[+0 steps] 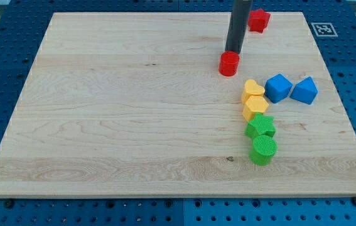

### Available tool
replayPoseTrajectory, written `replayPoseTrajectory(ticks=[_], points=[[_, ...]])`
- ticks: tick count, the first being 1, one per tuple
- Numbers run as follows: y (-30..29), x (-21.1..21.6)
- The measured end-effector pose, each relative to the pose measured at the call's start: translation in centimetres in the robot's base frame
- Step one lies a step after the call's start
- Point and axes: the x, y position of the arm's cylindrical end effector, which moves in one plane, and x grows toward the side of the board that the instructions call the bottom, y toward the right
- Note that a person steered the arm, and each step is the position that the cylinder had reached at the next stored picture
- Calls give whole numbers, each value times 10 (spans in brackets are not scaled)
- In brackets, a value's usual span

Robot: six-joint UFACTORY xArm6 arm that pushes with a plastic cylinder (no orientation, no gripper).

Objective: Move your arm to the top right

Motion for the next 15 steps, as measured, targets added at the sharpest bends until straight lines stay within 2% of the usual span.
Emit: replayPoseTrajectory(ticks=[1, 3, 4, 6, 7, 11, 15], points=[[-23, 25], [-39, 26], [-39, 46], [-39, 39], [-39, 58], [-39, 78], [-39, 51]])
